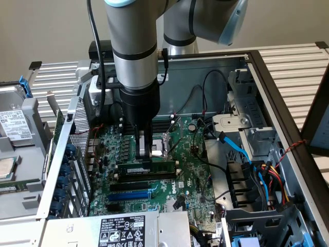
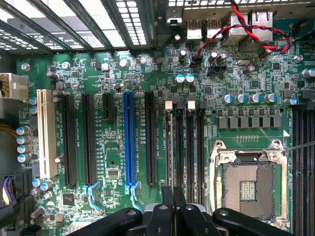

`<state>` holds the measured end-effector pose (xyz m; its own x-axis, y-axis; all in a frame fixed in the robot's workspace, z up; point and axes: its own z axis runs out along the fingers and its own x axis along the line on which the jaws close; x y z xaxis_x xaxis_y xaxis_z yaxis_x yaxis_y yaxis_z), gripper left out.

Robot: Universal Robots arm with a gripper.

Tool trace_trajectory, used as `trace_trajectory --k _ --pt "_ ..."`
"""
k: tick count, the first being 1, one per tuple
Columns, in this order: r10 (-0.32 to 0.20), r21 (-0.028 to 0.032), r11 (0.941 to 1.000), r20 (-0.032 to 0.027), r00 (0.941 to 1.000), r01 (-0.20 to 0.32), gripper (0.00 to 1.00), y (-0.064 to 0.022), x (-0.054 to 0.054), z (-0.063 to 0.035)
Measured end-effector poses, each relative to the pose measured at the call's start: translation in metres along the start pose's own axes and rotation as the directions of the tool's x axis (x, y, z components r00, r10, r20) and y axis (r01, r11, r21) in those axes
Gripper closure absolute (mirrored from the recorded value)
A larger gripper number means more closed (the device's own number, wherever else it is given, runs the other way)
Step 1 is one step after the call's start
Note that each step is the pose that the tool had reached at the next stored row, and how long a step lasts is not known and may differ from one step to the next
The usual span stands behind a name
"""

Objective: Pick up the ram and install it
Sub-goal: 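Insert the ram into the slot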

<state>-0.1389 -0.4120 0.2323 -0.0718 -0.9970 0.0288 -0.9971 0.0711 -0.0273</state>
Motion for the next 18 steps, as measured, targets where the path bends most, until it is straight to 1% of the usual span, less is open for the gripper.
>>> trace_trajectory --k 3,7,18 --pt "0.000 0.0011 1.0000 0.0003 1.0000 0.000 0.88 0.0001 -0.0003 -0.0010" --pt "0.000 0.0046 1.0000 0.0006 1.0000 0.000 0.88 0.0001 -0.0003 -0.0040" --pt "-0.008 0.0052 1.0000 0.0007 1.0000 0.007 0.88 0.0002 -0.0003 -0.0041"
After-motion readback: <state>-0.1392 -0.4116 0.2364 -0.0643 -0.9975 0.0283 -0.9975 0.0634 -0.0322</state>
